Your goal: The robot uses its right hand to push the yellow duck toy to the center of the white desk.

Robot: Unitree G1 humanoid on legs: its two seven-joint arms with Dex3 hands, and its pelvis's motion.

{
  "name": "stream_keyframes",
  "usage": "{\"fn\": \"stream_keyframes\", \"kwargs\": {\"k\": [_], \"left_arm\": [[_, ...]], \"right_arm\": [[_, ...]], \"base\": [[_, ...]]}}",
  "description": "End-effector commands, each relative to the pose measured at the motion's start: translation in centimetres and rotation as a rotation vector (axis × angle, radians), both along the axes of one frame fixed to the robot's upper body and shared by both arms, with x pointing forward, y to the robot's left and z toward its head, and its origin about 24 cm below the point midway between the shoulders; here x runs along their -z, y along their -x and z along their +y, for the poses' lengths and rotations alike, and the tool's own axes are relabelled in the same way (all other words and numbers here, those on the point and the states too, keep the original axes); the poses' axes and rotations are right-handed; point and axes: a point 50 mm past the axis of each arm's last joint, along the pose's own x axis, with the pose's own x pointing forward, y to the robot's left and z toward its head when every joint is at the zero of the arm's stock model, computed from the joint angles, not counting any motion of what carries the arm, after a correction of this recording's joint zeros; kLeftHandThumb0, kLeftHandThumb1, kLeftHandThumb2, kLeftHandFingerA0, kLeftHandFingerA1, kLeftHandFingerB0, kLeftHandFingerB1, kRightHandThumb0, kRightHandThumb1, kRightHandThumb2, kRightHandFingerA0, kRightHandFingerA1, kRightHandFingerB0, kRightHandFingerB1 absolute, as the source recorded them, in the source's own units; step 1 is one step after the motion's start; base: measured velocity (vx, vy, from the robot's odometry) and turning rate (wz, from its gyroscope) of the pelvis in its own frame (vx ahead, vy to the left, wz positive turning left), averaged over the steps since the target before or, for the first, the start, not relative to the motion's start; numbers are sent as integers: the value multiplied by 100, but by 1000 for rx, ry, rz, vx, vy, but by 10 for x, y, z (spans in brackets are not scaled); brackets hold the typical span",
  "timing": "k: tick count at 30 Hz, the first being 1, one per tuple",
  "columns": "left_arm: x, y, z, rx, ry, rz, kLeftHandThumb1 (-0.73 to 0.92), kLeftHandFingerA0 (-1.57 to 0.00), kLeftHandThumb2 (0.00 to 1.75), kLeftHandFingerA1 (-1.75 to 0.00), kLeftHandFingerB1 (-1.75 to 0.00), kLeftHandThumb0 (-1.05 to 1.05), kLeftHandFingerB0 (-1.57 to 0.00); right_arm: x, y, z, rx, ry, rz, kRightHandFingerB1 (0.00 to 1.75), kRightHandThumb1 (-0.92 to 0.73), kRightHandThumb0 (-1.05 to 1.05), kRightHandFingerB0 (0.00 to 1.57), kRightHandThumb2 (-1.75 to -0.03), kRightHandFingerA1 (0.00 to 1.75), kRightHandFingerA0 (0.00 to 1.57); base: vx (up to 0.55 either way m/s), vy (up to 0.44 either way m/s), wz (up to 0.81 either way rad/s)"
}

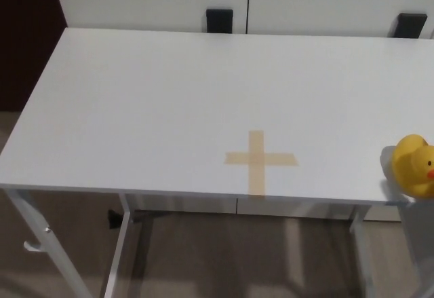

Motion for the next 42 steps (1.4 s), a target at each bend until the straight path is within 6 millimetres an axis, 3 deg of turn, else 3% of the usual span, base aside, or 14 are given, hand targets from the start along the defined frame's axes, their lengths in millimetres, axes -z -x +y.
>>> {"fn": "stream_keyframes", "kwargs": {"k": [1, 3, 4, 5, 6, 8, 18, 19, 23, 26, 35, 36, 39, 42], "left_arm": [[0, 0, -3, 49, -4, -25, -44, -153, 145, -85, -81, 4, -149], [1, -1, -5, 52, 0, -27, -31, -148, 133, -95, -90, 3, -143], [1, -2, -5, 55, 0, -27, -59, -143, 148, -91, -80, 4, -145], [1, -3, -6, 57, -1, -28, -59, -143, 148, -91, -80, 4, -145], [1, -3, -6, 51, 3, -32, -34, -143, 132, -96, -91, 2, -146], [1, -3, -6, 45, 3, -32, -47, -144, 151, -87, -82, 7, -149], [3, 0, -7, 28, 21, -40, -39, -144, 136, -96, -90, 7, -148], [3, 0, -7, 28, 21, -41, -45, -148, 142, -91, -84, 4, -152], [5, 1, -9, 34, 21, -38, -56, -143, 155, -93, -79, 9, -151], [4, 0, -10, 53, 12, -34, -51, -140, 141, -96, -85, 7, -144], [5, 0, -11, 40, 19, -39, -55, -144, 151, -92, -81, 11, -149], [6, 0, -11, 43, 18, -39, -43, -146, 144, -91, -86, 8, -149], [5, 1, -11, 46, 20, -44, -48, -151, 145, -89, -82, 11, -147], [6, 3, -12, 40, 27, -43, -57, -150, 153, -87, -78, 7, -150]], "right_arm": [[18, -6, 17, 8, -22, 31, 51, -56, -35, 0, -115, 49, 0], [24, -7, 21, 9, -44, 43, 50, -54, -36, 0, -114, 50, 0], [26, -8, 22, 13, -61, 42, 32, -92, -80, 10, -72, 40, 18], [27, -8, 23, 16, -71, 41, 32, -92, -80, 10, -72, 40, 18], [28, -8, 25, 20, -81, 39, 32, -92, -79, 10, -71, 40, 19], [30, -8, 25, 28, -90, 35, 33, -92, -77, 12, -72, 39, 22], [35, -14, 39, 63, -172, -5, 34, -92, -79, 20, -68, 38, 29], [34, -16, 42, 60, -172, -8, 37, -81, -84, 19, -75, 42, 30], [32, -21, 51, 48, -168, -18, 36, -90, -78, 27, -68, 41, 34], [31, -25, 60, 32, -170, -31, 37, -90, -76, 29, -67, 43, 35], [39, -30, 91, -18, -139, -4, 37, -89, -81, 33, -67, 41, 40], [43, -29, 98, -15, -153, 4, 37, -90, -79, 29, -67, 41, 37], [51, -27, 109, 3, -180, 17, 41, -77, -85, 25, -81, 46, 36], [55, -24, 114, 58, -173, 9, 34, -92, -80, 27, -68, 40, 31]], "base": [[0, 0, 0], [0, 0, 0], [0, 0, 0], [0, 0, 0], [0, 0, 0], [0, 0, 0], [0, 0, 0], [0, 0, 0], [0, 0, 0], [0, 0, 0], [0, 0, 0], [0, 0, 0], [0, 0, 0], [0, 0, 0]]}}
